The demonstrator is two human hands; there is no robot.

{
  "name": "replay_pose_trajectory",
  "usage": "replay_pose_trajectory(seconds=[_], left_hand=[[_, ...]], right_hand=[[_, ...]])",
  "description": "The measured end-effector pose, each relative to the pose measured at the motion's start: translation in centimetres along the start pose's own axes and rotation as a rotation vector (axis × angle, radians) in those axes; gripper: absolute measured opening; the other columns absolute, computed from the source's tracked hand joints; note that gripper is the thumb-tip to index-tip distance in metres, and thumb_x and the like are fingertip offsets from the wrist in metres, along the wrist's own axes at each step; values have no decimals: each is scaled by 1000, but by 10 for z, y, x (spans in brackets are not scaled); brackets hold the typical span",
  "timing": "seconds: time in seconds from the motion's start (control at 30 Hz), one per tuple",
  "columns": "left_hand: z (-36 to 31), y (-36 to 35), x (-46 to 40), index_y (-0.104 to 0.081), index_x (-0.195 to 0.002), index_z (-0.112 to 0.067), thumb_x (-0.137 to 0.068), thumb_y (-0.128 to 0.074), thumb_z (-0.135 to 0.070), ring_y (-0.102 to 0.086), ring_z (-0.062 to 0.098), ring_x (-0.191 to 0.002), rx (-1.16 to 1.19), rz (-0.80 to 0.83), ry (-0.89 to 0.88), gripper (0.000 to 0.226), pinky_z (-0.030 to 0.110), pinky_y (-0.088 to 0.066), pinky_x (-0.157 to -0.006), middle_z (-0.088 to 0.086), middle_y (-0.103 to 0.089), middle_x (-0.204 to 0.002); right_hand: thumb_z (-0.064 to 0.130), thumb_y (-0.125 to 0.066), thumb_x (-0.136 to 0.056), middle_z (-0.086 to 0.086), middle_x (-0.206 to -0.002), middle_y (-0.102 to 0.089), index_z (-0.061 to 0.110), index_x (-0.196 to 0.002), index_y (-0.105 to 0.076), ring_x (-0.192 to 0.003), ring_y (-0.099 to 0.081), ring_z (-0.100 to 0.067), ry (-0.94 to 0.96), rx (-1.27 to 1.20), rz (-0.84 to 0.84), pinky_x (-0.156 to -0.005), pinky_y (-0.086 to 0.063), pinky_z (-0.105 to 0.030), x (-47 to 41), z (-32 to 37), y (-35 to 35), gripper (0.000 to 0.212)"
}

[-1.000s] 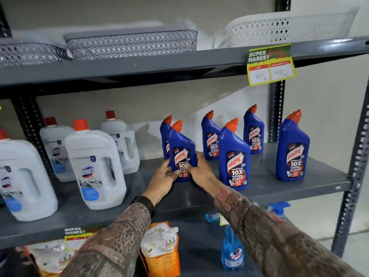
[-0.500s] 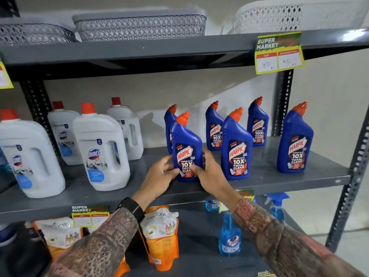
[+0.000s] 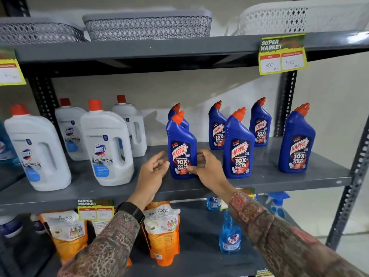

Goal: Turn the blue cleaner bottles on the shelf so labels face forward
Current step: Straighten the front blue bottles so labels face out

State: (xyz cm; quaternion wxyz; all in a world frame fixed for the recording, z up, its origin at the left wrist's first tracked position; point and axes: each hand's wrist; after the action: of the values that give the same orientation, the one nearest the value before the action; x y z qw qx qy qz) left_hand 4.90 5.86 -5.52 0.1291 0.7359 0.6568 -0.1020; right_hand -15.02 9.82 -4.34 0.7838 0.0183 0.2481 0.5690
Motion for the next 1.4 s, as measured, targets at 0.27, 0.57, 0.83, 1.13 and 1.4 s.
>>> replay_pose_trajectory(seconds=[0.27, 0.57, 0.83, 1.13, 1.4], left_hand=[[-3, 0, 1, -49, -150, -31, -99, -72, -12, -72, 7, -116, -29, 136, -1, 60, 20, -62, -82, -12, -75, -121], [-2, 1, 8, -48, -154, -22, -92, -77, -2, -73, 2, -113, -10, 60, -90, 71, 20, -62, -83, -7, -72, -127], [-1, -1, 8, -50, -152, -21, -90, -80, -3, -72, 17, -118, -33, 70, -124, 71, 33, -64, -91, 4, -72, -132], [-3, 1, 11, -55, -137, -30, -90, -81, -8, -75, 3, -103, -73, 55, -123, 58, 19, -63, -74, -5, -70, -126], [-5, -3, 14, -47, -148, -25, -94, -77, -11, -69, 12, -117, -190, 33, -110, 63, 15, -61, -73, 2, -65, -139]], right_hand=[[19, -86, -82, -3, -121, -74, 14, -137, -59, -107, -73, -15, 30, -57, 15, -87, -63, -34, -2, 0, -3, 61], [12, -84, -83, -3, -123, -74, 15, -143, -58, -107, -74, -15, 61, -111, 11, -87, -64, -37, 8, -4, -2, 66], [7, -83, -83, -5, -119, -75, 12, -141, -60, -102, -76, -15, 88, -78, -49, -85, -65, -37, 11, -5, -2, 62], [14, -87, -79, -3, -118, -74, 13, -136, -61, -101, -76, -17, 84, -38, -48, -84, -65, -40, 13, -6, -2, 62], [16, -85, -82, 0, -119, -74, 15, -138, -58, -102, -75, -14, 85, 6, -35, -85, -65, -37, 18, -5, -2, 62]])
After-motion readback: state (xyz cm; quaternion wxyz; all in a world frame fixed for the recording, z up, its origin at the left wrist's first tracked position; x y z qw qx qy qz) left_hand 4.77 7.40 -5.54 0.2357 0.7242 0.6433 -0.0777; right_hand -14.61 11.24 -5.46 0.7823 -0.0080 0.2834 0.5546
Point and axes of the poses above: each hand's wrist, its own x-axis away from the middle knuckle, its own y-axis out of the back of the hand, z = x × y
